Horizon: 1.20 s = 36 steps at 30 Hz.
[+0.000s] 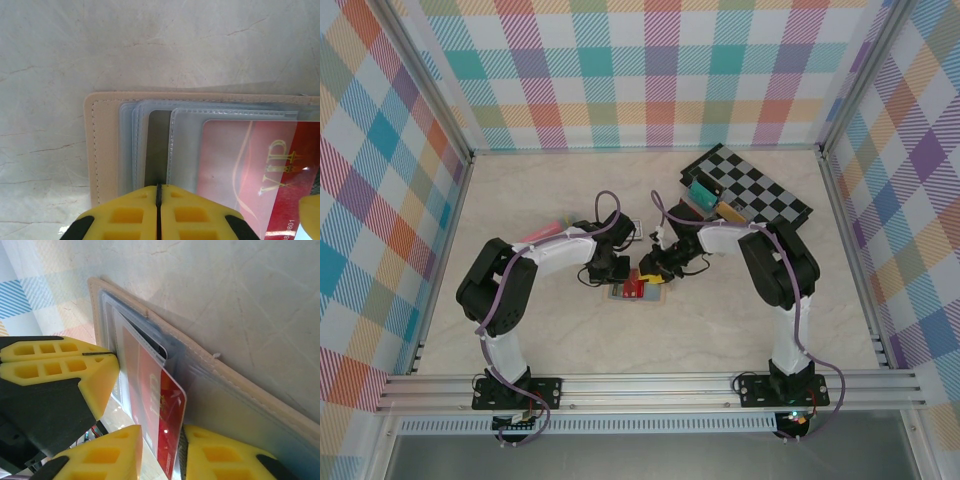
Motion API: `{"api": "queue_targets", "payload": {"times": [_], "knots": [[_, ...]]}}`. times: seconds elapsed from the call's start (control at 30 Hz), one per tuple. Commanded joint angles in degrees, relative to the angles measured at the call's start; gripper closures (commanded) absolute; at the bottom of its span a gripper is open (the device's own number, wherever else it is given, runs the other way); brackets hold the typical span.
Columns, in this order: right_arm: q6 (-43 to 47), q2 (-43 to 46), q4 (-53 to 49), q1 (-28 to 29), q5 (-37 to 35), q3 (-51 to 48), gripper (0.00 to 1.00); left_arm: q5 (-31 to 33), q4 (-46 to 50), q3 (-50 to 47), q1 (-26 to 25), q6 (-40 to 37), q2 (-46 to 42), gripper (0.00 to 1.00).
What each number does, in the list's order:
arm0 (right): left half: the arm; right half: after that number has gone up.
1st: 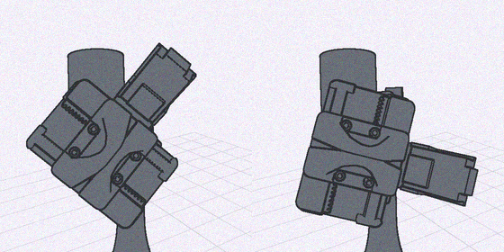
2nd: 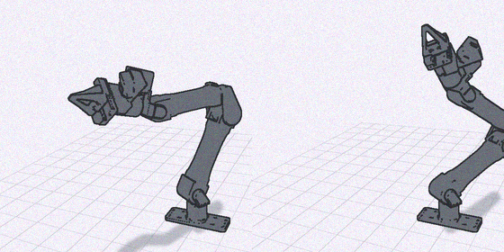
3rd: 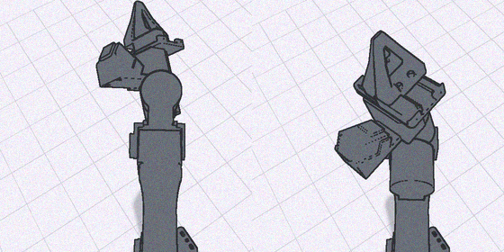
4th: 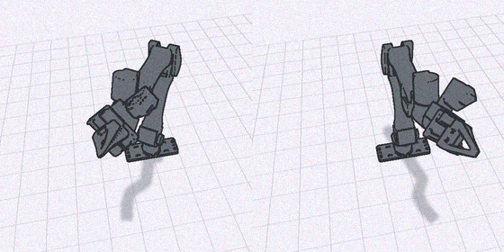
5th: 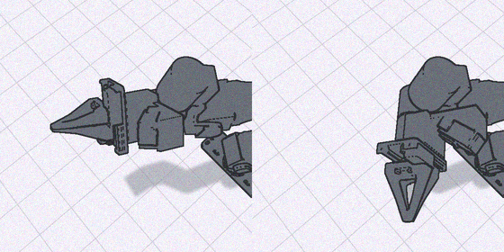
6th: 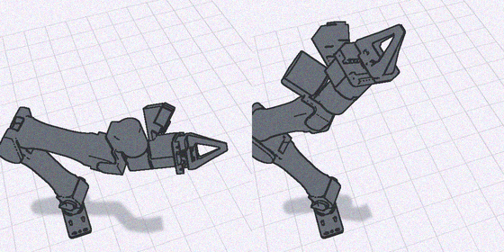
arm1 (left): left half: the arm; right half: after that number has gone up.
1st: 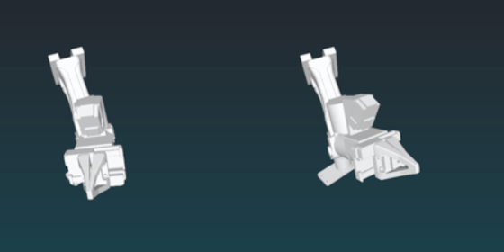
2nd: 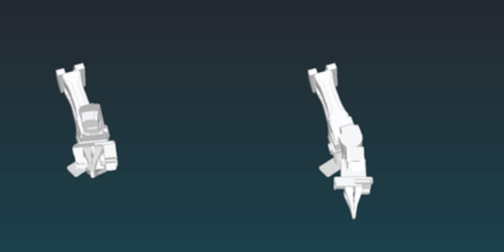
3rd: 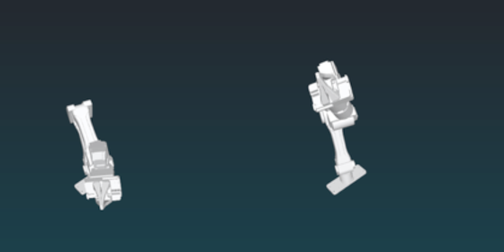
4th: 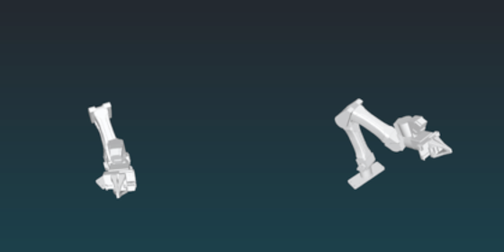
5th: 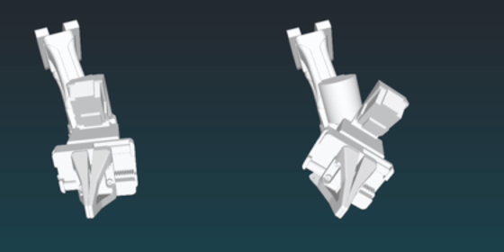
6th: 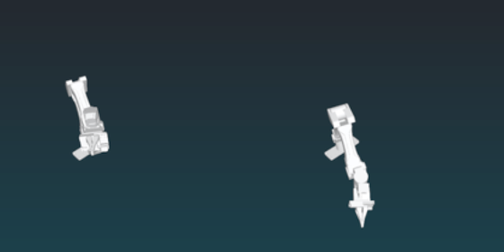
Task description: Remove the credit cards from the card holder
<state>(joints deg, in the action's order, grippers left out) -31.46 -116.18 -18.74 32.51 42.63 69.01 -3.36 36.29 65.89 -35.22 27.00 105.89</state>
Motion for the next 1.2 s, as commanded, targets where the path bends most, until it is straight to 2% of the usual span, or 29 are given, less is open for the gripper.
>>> {"api": "queue_targets", "payload": {"times": [0.0, 0.23, 0.43, 0.53, 0.83, 1.03, 1.17], "knots": [[-0.91, -1.06, 1.27, 0.45, 1.16, 0.86, 0.80, 5.65, 4.43, -6.00, 0.33, 0.12, 9.77, 0.93], [-0.19, 2.20, 0.57, -0.42, -2.14, -1.25, 1.00, 5.49, 4.27, -5.90, 0.34, 0.20, 9.04, 0.93], [4.89, 8.94, -3.60, -3.29, -3.01, -4.34, 1.00, 5.27, 4.82, -5.04, 0.35, 0.69, 6.31, 0.90], [6.87, 12.62, -5.48, -4.20, -2.70, -5.24, 1.00, 4.46, 5.29, -3.82, 0.33, 1.09, 3.75, 0.85], [6.85, 22.40, -3.97, -6.76, 0.20, -6.26, 1.00, -4.57, 3.77, 0.72, 2.08, 1.02, -7.04, 0.58], [5.43, 26.02, -0.19, -9.10, 3.87, -6.87, 1.00, -12.27, 1.42, 0.43, 7.86, 2.53, -15.71, 0.37], [3.99, 26.71, 3.32, -9.44, 7.31, -6.36, 1.00, -22.64, -3.84, -1.46, 12.43, 5.11, -20.40, 0.24]]}}
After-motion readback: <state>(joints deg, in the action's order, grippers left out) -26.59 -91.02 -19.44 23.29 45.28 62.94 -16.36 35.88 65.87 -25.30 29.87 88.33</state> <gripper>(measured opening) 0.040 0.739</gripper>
